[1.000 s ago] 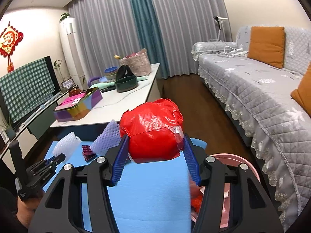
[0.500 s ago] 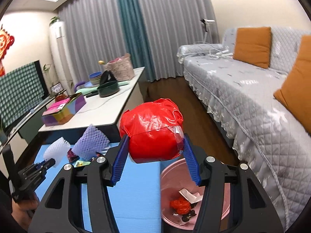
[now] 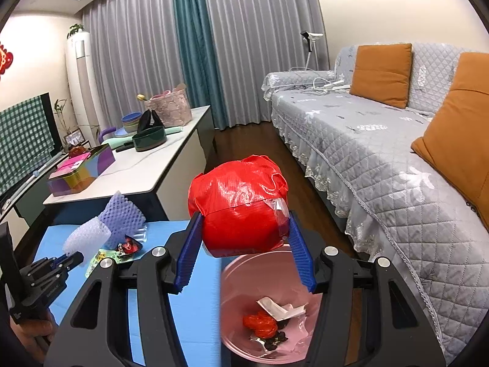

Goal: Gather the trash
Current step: 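Carry the bubble-wrap sleeve and red ball to the pink basin while opening both tools, then move both open tools back over the table toward the packets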

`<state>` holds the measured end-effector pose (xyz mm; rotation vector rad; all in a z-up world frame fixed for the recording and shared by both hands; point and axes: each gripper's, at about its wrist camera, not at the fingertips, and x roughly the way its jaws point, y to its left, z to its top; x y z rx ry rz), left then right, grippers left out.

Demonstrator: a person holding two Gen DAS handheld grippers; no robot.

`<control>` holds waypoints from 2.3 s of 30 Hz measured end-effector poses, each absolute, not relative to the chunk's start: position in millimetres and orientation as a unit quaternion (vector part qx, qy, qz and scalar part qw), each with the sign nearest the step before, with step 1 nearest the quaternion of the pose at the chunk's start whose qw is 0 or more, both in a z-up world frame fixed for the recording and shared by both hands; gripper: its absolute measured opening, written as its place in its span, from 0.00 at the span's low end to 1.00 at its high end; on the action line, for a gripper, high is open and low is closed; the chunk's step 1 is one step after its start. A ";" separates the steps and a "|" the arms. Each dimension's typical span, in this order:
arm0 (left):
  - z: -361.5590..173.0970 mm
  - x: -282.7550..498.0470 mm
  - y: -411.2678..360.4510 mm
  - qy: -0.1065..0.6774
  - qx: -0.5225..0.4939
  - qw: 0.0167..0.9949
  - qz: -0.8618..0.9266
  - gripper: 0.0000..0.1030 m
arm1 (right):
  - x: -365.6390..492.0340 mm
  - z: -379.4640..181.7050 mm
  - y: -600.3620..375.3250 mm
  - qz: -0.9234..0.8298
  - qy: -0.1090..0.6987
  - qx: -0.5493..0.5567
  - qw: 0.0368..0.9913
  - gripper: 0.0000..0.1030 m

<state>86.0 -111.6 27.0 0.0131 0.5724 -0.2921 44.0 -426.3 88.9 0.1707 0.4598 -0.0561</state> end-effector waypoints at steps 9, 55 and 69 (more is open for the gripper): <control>17.2 89.9 -139.6 0.288 0.010 0.943 -0.165 0.11 | 42.9 79.2 -444.2 -0.045 0.236 0.088 0.967 0.54; -24.8 138.7 -316.3 0.359 0.041 0.886 -0.289 0.41 | 73.2 40.2 -500.3 -0.091 0.287 0.115 0.947 0.69; 22.2 103.1 -238.0 0.319 0.025 0.910 -0.265 0.38 | 73.0 57.5 -474.3 -0.078 0.265 0.114 0.954 0.67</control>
